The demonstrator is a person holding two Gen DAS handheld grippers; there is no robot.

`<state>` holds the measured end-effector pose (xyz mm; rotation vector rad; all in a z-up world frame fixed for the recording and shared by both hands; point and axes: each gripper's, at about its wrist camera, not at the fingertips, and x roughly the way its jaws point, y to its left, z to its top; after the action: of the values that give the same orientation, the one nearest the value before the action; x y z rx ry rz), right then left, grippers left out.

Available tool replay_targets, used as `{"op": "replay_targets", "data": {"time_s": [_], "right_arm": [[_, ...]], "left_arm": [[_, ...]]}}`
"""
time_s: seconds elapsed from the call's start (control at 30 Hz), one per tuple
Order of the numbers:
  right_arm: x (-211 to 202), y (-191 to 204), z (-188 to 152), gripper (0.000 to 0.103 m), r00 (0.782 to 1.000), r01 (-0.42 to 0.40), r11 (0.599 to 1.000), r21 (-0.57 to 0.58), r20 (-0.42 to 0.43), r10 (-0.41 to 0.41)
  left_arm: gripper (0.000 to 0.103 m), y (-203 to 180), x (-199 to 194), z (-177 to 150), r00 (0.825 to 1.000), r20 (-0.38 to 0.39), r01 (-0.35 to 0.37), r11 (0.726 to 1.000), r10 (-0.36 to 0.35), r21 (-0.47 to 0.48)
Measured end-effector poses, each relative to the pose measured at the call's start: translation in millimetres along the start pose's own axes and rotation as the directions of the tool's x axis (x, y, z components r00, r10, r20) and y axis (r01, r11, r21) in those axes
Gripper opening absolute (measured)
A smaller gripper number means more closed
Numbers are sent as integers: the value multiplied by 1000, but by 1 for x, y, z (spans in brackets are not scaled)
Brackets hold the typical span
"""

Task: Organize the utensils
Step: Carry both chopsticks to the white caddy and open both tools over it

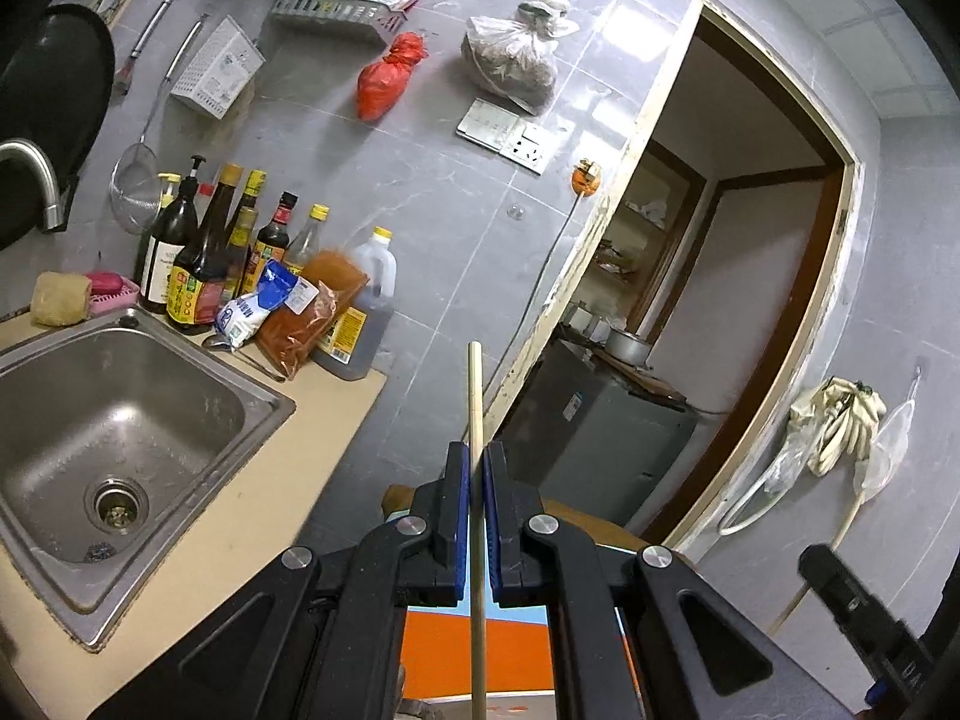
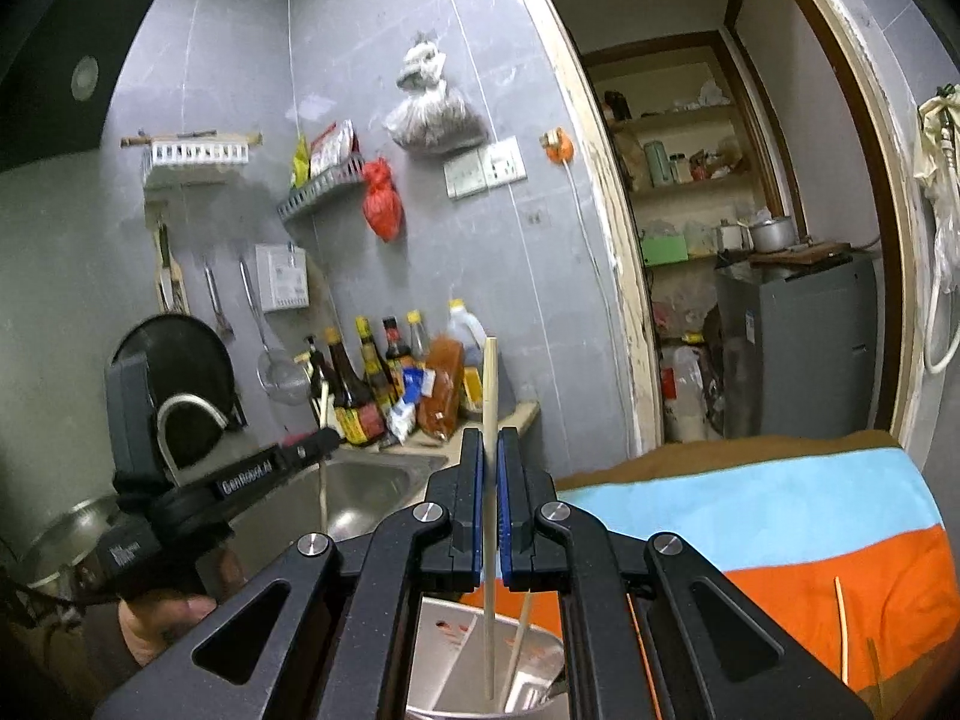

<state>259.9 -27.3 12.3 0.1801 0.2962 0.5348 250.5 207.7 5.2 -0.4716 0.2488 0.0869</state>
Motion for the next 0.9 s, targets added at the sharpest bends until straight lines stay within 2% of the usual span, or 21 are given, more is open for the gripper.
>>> {"op": "replay_targets", "data": {"time_s": [0.13, 0.57, 0.63, 0.7, 0.73, 0.83, 0.87, 0.9], "right_arm": [[8, -2, -11, 4, 999, 10, 1000, -2, -36, -10], [11, -3, -20, 5, 995, 20, 1000, -12, -95, -21], [11, -3, -20, 8, 994, 20, 1000, -9, -108, -20], [10, -3, -20, 26, 993, 19, 1000, -6, -117, -20], [8, -4, -20, 31, 993, 16, 1000, -1, -114, -16], [0, -4, -17, 33, 995, 11, 1000, 3, -97, -11], [-4, -4, -15, 33, 996, 16, 1000, -5, -90, -16], [-7, -4, -13, 33, 996, 21, 1000, -11, -81, -21]], "left_arm": [[5, -4, 3, -5, 1000, 14, -9, 999, 8, 36], [5, -7, -6, -13, 999, -50, -11, 993, 17, 119], [5, -7, -8, -13, 998, -66, -15, 992, 24, 127], [6, -8, -11, -13, 996, -86, -11, 991, 23, 132], [7, -8, -12, -12, 995, -94, -8, 991, 20, 133], [23, -11, -17, -10, 993, -122, 16, 992, 0, 129], [33, -12, -19, -9, 992, -124, 25, 992, -9, 124], [38, -13, -22, -9, 992, -124, 35, 993, -20, 116]]}}
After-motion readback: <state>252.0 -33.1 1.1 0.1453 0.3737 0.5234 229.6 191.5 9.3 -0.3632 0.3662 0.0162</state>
